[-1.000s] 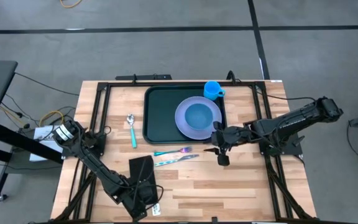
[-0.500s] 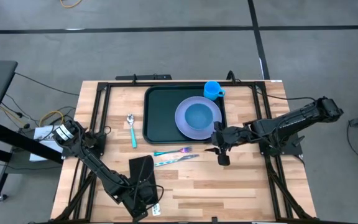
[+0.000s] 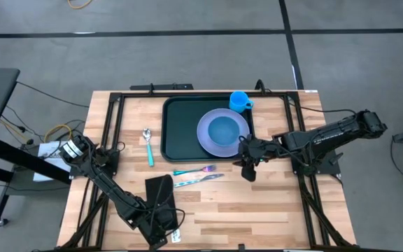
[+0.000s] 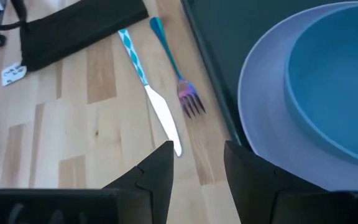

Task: Set up tray
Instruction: Put the black napkin to the left of the purple plate on the black serving tray

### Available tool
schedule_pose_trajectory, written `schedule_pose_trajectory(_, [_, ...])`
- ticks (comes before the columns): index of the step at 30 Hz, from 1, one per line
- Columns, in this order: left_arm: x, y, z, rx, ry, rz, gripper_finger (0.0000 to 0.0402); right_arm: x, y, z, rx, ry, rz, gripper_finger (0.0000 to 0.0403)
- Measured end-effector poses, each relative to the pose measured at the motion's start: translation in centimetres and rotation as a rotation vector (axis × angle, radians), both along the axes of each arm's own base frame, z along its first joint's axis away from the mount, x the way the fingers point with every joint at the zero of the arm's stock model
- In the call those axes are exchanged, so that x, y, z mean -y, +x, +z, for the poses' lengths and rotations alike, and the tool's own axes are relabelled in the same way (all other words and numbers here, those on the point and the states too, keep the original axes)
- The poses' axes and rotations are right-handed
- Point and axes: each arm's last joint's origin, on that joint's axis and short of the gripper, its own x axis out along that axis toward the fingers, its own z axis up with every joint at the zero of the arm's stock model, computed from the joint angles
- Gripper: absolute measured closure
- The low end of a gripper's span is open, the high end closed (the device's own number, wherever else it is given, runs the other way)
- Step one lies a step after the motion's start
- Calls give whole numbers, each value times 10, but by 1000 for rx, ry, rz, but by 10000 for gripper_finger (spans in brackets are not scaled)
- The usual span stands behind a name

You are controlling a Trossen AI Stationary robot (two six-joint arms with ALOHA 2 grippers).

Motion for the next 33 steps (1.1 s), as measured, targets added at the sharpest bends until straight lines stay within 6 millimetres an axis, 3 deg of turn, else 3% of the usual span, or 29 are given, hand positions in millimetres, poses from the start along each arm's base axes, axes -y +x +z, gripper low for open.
schedule_pose_trajectory(23, [-2, -2, -3, 1, 46, -52, 239, 0, 0, 0, -3, -44, 24, 269])
schedule_pose_trajectory(33, [9, 7, -28, -37, -12, -105, 239, 0, -1, 0, -6, -45, 25, 268])
